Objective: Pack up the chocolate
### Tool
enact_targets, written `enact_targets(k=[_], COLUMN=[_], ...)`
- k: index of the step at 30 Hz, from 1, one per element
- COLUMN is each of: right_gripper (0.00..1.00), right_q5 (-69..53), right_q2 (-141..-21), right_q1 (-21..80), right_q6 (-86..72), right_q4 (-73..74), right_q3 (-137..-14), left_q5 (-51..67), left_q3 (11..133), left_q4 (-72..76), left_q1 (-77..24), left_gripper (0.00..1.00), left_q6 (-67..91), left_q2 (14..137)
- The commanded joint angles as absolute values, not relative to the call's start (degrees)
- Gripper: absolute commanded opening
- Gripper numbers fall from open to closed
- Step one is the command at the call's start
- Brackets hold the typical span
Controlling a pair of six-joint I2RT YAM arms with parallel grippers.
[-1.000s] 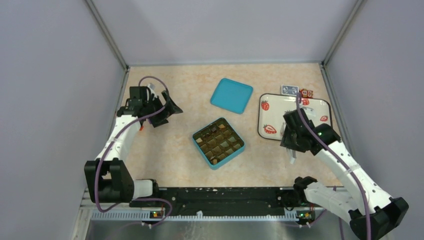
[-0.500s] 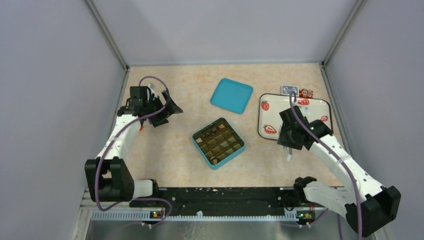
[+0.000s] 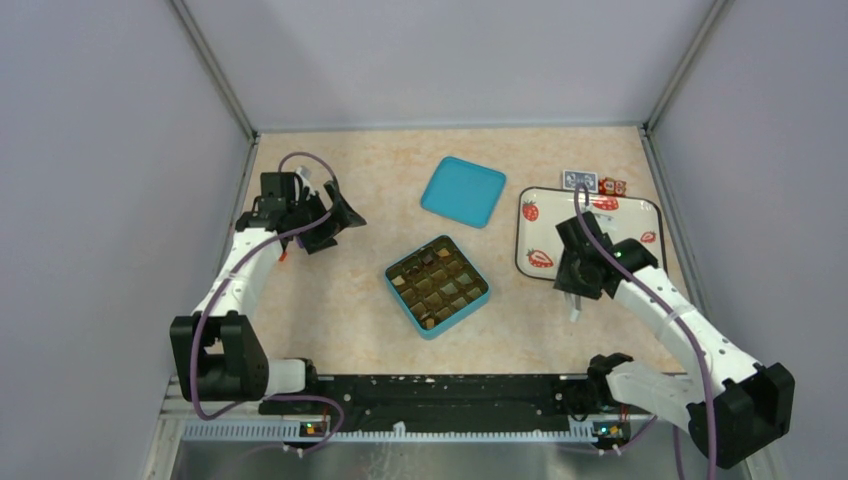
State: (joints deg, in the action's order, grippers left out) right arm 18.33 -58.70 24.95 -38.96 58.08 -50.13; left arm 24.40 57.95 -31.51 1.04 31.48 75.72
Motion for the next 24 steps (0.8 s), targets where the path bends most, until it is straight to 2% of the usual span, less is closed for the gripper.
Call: enact_targets(k=[1, 24], right_gripper=[0.38, 0.37], right_q5=[18.19, 15.57], right_q2=[-58.95, -60.41], right_q1=[24.22, 24.26], right_q6=[-38.12, -36.62], right_q4=[56.07, 55.24], right_q3=[-50.27, -50.01], left_q5=[24.77, 24.42], left_q3=[58.54, 57.62], left_q4=[-29.51, -29.53], left_q1=[1.34, 1.32], left_gripper=[0.97, 0.97], left_q6=[30.52, 30.50], left_q2=[76.20, 75.44])
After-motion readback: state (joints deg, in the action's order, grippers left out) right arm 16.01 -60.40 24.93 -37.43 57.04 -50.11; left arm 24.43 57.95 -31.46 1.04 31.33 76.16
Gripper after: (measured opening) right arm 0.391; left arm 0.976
